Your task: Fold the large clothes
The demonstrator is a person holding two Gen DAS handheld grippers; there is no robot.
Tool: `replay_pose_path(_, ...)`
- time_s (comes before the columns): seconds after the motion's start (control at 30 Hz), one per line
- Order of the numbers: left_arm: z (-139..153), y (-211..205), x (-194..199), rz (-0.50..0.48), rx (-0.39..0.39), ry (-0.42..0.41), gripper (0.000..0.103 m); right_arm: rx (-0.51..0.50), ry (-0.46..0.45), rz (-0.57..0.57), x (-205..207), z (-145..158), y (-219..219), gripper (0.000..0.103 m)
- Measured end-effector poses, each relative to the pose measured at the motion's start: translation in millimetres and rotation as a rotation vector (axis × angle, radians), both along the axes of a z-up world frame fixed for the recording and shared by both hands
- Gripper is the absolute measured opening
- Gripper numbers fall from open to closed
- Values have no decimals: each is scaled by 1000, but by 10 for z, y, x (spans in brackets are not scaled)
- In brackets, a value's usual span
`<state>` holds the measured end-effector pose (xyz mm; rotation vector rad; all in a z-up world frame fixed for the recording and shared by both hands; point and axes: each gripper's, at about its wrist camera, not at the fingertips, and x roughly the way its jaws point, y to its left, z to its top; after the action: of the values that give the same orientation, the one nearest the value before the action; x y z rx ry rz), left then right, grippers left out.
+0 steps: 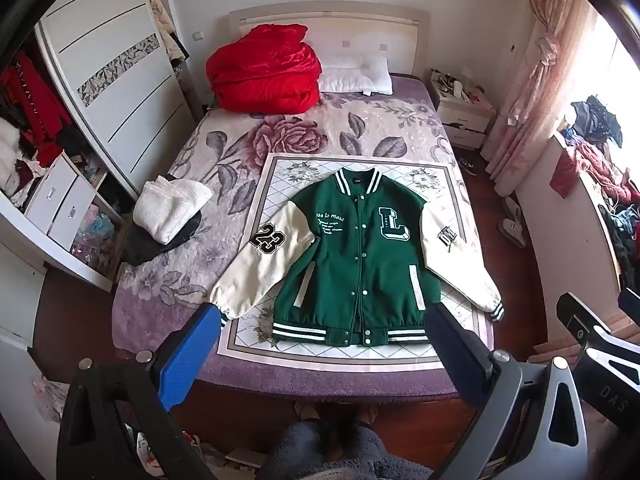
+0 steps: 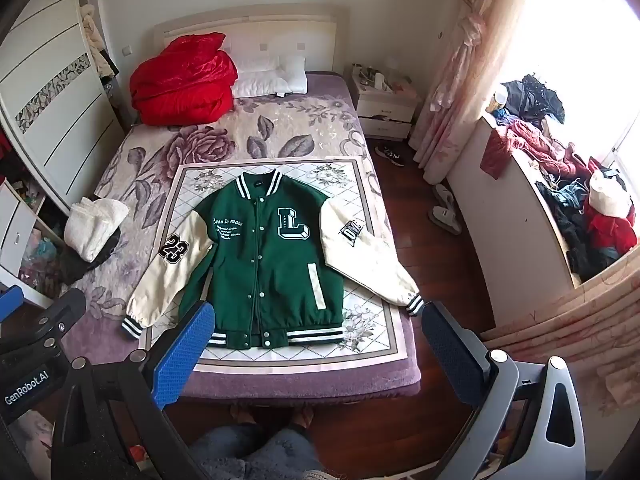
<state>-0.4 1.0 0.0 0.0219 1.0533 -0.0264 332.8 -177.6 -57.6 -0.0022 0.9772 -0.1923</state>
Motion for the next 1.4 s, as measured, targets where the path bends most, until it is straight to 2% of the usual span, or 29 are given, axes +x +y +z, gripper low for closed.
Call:
replay_pose_path(0.37, 9, 59, 15, -2, 8, -4, 103, 5, -5, 4, 16, -4, 3, 103)
replay_pose_path(0.7, 164, 16, 49, 3, 10, -9, 103, 3, -12, 6, 35, -14, 8, 103)
replay_pose_path(1.4, 136, 39, -31, 10, 2, -31, 103, 7, -35, 24, 68, 218, 75, 103)
